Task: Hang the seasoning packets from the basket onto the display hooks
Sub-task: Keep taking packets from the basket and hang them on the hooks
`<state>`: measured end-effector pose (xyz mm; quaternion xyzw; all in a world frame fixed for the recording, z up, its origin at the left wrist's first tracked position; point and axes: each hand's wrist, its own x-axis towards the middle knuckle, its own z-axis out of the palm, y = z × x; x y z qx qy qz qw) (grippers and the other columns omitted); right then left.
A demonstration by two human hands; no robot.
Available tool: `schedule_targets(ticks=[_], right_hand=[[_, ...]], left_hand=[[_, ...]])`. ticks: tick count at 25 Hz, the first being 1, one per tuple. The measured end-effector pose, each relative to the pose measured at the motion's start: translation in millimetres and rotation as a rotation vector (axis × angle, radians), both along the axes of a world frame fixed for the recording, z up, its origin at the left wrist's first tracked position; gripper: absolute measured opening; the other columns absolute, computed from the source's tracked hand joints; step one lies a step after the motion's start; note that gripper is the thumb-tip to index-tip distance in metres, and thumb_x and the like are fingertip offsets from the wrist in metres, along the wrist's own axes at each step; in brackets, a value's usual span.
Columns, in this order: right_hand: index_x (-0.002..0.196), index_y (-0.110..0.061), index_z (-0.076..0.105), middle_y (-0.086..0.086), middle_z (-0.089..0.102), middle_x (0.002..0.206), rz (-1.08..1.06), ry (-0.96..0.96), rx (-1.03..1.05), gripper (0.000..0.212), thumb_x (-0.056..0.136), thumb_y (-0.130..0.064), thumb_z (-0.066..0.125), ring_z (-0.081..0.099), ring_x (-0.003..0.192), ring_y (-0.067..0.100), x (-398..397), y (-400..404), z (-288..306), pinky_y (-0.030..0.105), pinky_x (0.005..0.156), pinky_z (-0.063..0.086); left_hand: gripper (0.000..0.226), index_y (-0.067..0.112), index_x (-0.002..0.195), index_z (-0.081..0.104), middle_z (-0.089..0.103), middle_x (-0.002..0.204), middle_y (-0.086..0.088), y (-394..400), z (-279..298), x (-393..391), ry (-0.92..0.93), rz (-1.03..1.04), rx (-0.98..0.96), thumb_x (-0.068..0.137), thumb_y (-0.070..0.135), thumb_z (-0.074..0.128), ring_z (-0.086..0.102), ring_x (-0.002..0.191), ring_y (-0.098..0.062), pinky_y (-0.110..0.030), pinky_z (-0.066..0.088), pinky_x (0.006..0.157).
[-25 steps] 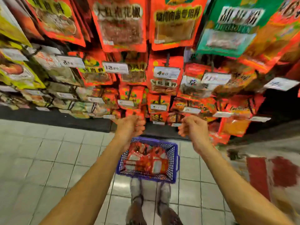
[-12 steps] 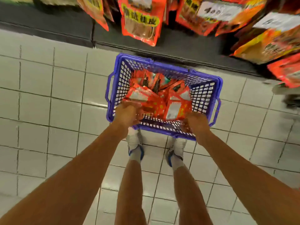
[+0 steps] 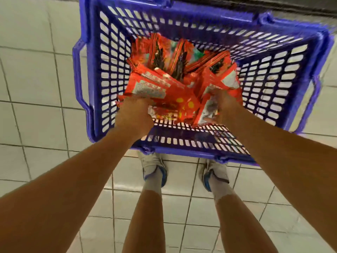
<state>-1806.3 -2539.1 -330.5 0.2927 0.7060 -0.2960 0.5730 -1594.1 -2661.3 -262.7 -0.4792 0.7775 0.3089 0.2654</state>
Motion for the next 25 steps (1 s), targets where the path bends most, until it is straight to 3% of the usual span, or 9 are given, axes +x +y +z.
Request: schedule_targets(ticks=[1,3,6,10,11,13,17,20,25], right_hand=[[0.092,-0.012,0.061,0.004,0.053,0.079,-0.043,0.004,0.006,0.008,0.090,-0.020,0.059,0.052,0.065,0.016,-2.9,4.9,1.5,0.050,0.092,0.055],[0.102,-0.011,0.061,0.009,0.062,0.093,-0.121,0.012,0.000,0.027,0.079,-0.002,0.050,0.065,0.076,0.021,-8.8,16.2,10.6,0.049,0.078,0.060],[0.101,-0.006,0.063,0.012,0.072,0.091,-0.082,0.029,0.003,0.044,0.066,0.012,0.043,0.075,0.065,0.023,-13.1,36.4,29.6,0.040,0.060,0.062],[0.109,-0.001,0.067,0.022,0.076,0.103,-0.025,0.114,-0.066,0.030,0.081,0.010,0.060,0.071,0.082,0.042,-13.4,59.7,66.0,0.065,0.087,0.056],[0.114,-0.002,0.067,0.023,0.074,0.108,-0.022,0.135,-0.092,0.030,0.086,0.006,0.062,0.072,0.084,0.044,-12.3,63.5,78.5,0.063,0.080,0.059],[0.118,-0.007,0.067,0.018,0.076,0.103,-0.046,0.180,-0.166,0.026,0.093,-0.003,0.065,0.076,0.073,0.034,-10.0,65.4,104.0,0.046,0.054,0.061],[0.103,-0.020,0.073,0.008,0.079,0.092,-0.057,0.261,-0.277,0.022,0.091,-0.003,0.067,0.077,0.077,0.031,-12.8,48.5,167.7,0.044,0.057,0.061],[0.079,-0.020,0.079,0.008,0.078,0.076,-0.074,0.279,-0.356,0.032,0.083,0.006,0.060,0.075,0.062,0.029,-24.8,28.3,233.5,0.039,0.048,0.058],[0.086,-0.024,0.079,0.005,0.079,0.088,0.039,0.492,-0.554,0.015,0.092,-0.016,0.069,0.076,0.080,0.026,-46.7,5.5,375.1,0.043,0.068,0.060]], left_hand=[[0.044,0.026,0.124,0.069,0.066,0.127,-0.009,-0.6,-2.1,-0.2,-0.052,-0.134,-0.043,0.084,0.008,0.064,0.055,0.122,-0.037,-0.048,0.051,0.094],[0.036,0.032,0.120,0.070,0.065,0.125,-0.004,-1.6,0.9,-1.8,-0.124,-0.394,-0.127,0.088,0.018,0.063,0.050,0.124,-0.033,-0.048,0.045,0.098],[0.030,0.022,0.116,0.066,0.068,0.115,-0.008,-3.6,8.4,-2.5,-0.122,-0.419,-0.089,0.087,0.017,0.059,0.057,0.112,-0.033,-0.047,0.046,0.095],[0.022,0.009,0.117,0.054,0.058,0.088,-0.008,0.9,33.9,-5.6,0.158,0.002,0.055,0.096,0.012,0.052,0.055,0.073,-0.028,-0.032,0.041,0.059],[0.022,0.009,0.119,0.055,0.056,0.087,-0.005,0.8,42.4,-7.1,0.231,0.080,0.043,0.097,0.011,0.051,0.051,0.070,-0.022,-0.029,0.038,0.057],[0.023,0.012,0.120,0.058,0.062,0.090,-0.004,-1.3,61.9,-12.4,0.298,0.244,0.045,0.099,0.011,0.050,0.054,0.071,-0.019,-0.029,0.041,0.059],[0.011,0.023,0.100,0.056,0.069,0.106,-0.012,-4.6,114.1,-21.3,0.380,0.649,0.193,0.101,0.015,0.049,0.067,0.097,-0.034,-0.051,0.058,0.082],[0.015,0.029,0.092,0.056,0.069,0.106,-0.005,-8.1,170.1,-25.5,0.509,0.892,0.252,0.101,0.018,0.052,0.069,0.099,-0.029,-0.050,0.060,0.082],[0.014,0.033,0.078,0.067,0.076,0.088,0.000,-20.6,300.3,-42.9,0.724,1.072,0.280,0.088,0.024,0.067,0.073,0.086,-0.027,-0.040,0.058,0.065]])
